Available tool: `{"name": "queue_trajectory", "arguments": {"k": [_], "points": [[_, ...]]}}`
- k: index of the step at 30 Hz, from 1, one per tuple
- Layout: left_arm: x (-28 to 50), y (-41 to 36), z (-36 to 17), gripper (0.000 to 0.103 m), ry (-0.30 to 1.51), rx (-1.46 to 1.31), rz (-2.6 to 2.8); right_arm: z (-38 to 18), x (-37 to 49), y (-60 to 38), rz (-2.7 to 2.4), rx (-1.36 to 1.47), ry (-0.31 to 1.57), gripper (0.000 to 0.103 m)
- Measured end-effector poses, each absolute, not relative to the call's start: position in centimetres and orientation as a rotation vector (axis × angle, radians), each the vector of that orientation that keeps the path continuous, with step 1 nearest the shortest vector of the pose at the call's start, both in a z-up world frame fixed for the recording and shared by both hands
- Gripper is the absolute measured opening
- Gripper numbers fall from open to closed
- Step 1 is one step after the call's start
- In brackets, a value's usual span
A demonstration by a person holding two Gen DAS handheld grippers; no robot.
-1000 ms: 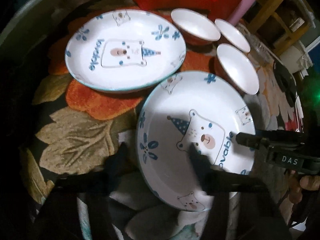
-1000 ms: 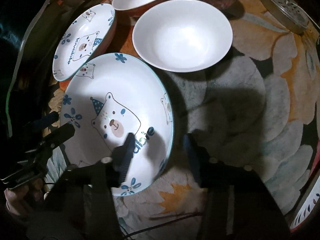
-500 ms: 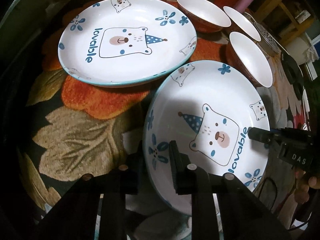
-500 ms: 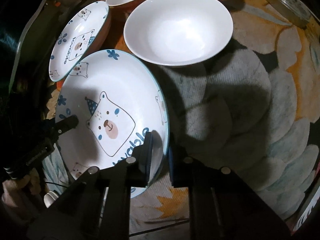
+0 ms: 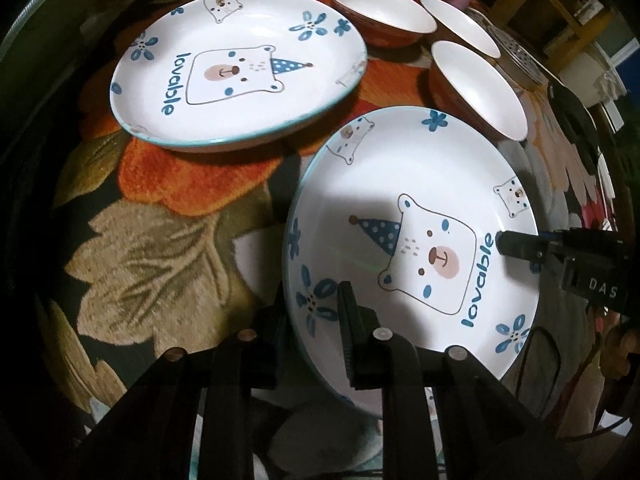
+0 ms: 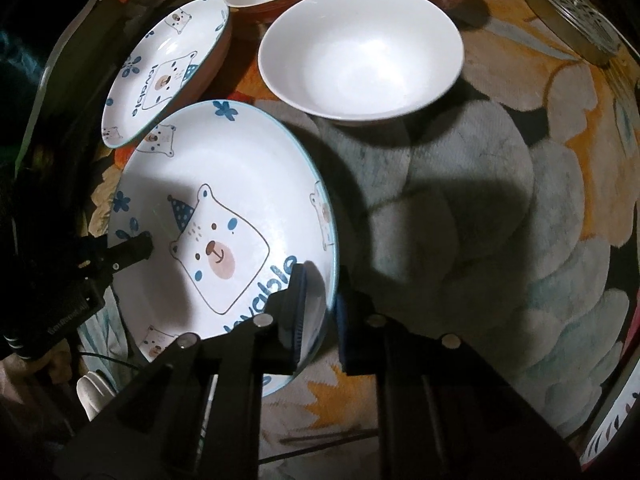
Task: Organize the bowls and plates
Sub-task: 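Lift the bear plate with the right gripper toward the leaf-pattern plate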
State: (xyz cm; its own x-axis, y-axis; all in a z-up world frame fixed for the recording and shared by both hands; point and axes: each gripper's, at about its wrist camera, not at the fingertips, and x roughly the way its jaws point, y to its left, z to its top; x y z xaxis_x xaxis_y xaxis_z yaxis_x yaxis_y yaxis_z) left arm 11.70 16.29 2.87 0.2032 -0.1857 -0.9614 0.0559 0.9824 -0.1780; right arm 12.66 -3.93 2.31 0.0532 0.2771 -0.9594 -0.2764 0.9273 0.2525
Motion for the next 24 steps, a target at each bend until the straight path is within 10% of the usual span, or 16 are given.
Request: {"name": "queue_trajectory", "arguments": {"k": [24], "points": [[11.7,7.8,5.8,0.021,1.320,-0.026,-0.316,5.0,11.1,-10.6,0.342,0.115,1.454,0.013]]}}
